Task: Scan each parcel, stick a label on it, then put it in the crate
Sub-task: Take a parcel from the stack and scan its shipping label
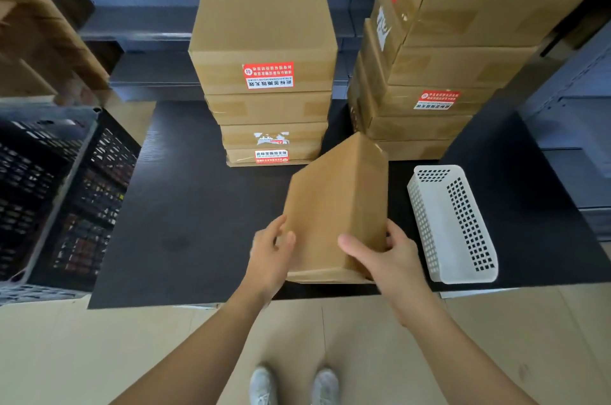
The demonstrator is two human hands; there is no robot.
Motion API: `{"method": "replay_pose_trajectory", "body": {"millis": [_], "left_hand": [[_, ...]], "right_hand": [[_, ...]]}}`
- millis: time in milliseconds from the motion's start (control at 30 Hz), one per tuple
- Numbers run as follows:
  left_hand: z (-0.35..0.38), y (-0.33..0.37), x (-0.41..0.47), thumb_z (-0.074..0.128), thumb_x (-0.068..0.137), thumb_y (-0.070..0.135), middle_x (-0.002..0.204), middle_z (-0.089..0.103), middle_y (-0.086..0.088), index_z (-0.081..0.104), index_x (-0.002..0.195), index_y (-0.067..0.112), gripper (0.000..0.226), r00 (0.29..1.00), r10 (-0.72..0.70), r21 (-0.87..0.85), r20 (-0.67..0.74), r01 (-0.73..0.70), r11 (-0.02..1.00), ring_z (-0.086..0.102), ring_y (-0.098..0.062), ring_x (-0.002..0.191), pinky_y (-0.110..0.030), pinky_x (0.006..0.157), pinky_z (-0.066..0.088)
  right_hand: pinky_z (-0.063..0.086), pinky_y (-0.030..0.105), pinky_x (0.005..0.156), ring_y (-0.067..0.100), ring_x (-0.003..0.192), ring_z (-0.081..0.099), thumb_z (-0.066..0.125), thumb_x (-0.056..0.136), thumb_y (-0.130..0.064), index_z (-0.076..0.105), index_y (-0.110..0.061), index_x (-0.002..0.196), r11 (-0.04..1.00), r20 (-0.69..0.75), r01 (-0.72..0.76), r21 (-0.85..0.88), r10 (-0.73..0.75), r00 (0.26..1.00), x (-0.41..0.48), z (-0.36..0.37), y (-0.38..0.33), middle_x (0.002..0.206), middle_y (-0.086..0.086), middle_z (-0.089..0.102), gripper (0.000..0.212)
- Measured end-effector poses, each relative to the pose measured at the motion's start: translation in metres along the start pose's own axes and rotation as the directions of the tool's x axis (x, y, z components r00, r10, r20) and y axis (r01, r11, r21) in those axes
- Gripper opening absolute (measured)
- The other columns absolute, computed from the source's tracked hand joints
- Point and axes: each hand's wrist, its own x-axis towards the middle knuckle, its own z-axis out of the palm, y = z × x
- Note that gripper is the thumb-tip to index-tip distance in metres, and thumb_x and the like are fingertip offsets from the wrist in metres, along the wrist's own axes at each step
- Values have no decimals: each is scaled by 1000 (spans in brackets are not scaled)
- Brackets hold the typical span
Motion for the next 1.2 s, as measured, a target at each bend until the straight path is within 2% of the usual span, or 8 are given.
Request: {"method": "replay_pose_trajectory", "body": {"millis": [133,233,333,433,733,933,1100,1200], "left_hand": [[-15,43,-13,43,90,77,126,67,8,53,135,37,62,949,-15,-258,314,101,961,67,-14,113,-38,95,52],[-52,32,-9,57,90,62,126,70,-4,59,134,24,58,932,-91,-253,351,188,949,68,-28,114,-48,99,52],[-84,0,-2,59,99,36,123,72,-4,59,134,19,39,952,-176,-283,249,246,927,69,-28,113,-48,91,53],[-98,-29,2,46,106,35,122,72,4,55,136,29,32,958,-237,-294,162,277,915,68,-22,114,-43,90,53],[-95,-60,19,69,92,32,121,72,6,56,133,31,43,954,-247,-263,168,285,922,70,-21,110,-48,100,52],[-99,-71,29,74,88,36,112,75,7,62,123,25,38,944,-318,-90,92,326,941,73,-13,99,-32,78,55],[-103,-60,33,76,82,47,142,48,4,45,144,22,73,965,6,328,-261,83,941,45,-19,132,-42,108,40],[-105,-23,52,72,87,33,147,42,7,45,145,28,64,890,453,633,-61,-316,706,34,-20,139,-43,115,29]], "right_hand": [[48,12,91,-10,107,56,81,80,-47,52,-46,135,954,84,282,-103,-274,958,-19,33,-19,126,-14,45,61],[48,25,106,-7,125,49,68,93,-47,54,-43,143,934,270,358,-17,-340,901,-13,51,-12,135,-17,47,52],[56,23,91,3,128,51,67,96,-40,55,-35,144,962,74,267,-52,-263,962,9,52,11,139,-14,49,49],[44,47,112,21,142,42,70,91,-51,36,-32,155,943,-151,9,-333,-63,987,27,48,45,156,-3,37,74],[49,22,90,2,109,64,72,91,-40,39,-27,154,977,14,-81,-198,85,996,40,67,79,126,-18,66,72],[50,27,93,8,110,63,74,91,-38,39,-28,154,971,18,-49,-235,55,998,47,67,72,127,-13,65,73],[41,36,112,16,130,52,63,101,-24,27,-32,161,930,176,7,-367,62,982,70,56,43,147,-10,52,70],[32,47,121,25,144,41,58,103,-21,23,-42,160,809,326,108,-578,107,939,106,52,14,160,-2,39,70]]}}
